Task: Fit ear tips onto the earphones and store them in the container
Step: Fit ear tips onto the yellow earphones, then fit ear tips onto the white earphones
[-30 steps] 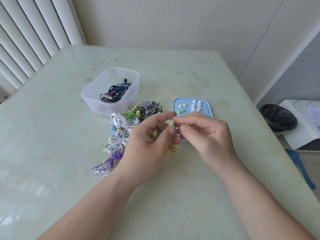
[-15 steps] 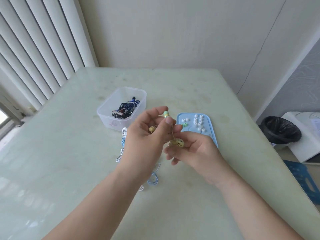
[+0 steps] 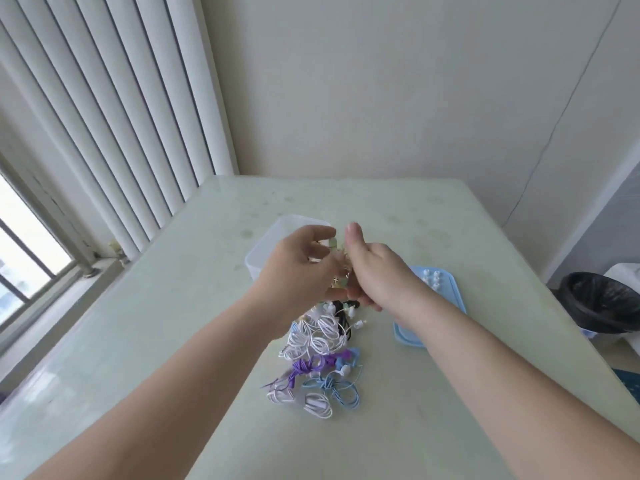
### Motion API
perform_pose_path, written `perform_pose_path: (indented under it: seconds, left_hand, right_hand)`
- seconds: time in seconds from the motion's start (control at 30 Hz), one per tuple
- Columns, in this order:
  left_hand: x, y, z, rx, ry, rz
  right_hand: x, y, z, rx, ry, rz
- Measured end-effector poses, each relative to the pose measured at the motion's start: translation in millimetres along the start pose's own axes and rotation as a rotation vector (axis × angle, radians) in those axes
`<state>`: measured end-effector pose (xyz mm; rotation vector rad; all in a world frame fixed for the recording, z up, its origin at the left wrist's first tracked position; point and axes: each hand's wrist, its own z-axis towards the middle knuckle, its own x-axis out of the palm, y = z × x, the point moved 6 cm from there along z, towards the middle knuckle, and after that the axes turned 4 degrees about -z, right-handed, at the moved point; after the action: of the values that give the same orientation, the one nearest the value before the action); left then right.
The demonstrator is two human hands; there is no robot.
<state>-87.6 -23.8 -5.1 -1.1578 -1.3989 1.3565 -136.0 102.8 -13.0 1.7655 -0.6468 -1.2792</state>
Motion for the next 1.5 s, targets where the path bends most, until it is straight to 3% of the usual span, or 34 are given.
perform_pose_path:
  seconds: [0.17, 0.3, 0.53, 0.63, 0.87, 0.93, 1.07, 1.13, 1.3, 1.5]
  left_hand:
    - [-49.4, -20.9, 40.9, 0.028, -0.149, 0.105]
    - [-70.0, -18.5, 79.1, -0.009, -0.212, 0.224]
    - [-47.4, 30.5, 129.4, -0.142, -0.074, 0.636]
    - [-41.1, 30.0, 137.3, -0.043, -0.043, 0.859]
    - [-43.7, -7.2, 96.8, 0.226, -0.01, 0.926]
    - [-37.7, -17.2, 69.1, 0.269, 0.091, 0.943]
    - [-24.0, -6.8, 4.8, 0.141, 0.486, 1.054]
    - [-22.0, 10.5, -19.1, 0.098, 0.603, 1.101]
    - [-18.4, 46.7, -34.9, 0.36, 0.481, 1.216]
    - [-11.1, 57.0, -32.3, 0.36, 0.415, 1.272]
  right_hand:
    - [13.2, 28.7, 43.0, 0.015, 0.11, 0.023]
    - [10.6, 29.1, 63.1, 0.025, 0.049, 0.066]
    - [15.5, 2.8, 66.0, 0.084, 0.073, 0.123]
    - [8.9, -8.6, 61.7, 0.089, 0.057, 0.123]
    - [4.6, -25.5, 42.3, 0.072, 0.066, 0.06]
    - [10.6, -26.3, 34.0, 0.06, 0.111, 0.032]
    - [24.3, -29.8, 9.5, 0.055, 0.256, -0.094]
    - [29.1, -31.5, -3.1, 0.052, 0.321, -0.172]
    - [31.9, -38.7, -26.1, 0.035, 0.342, -0.243]
    - [31.5, -59.5, -44.4, 0.063, 0.303, -0.136]
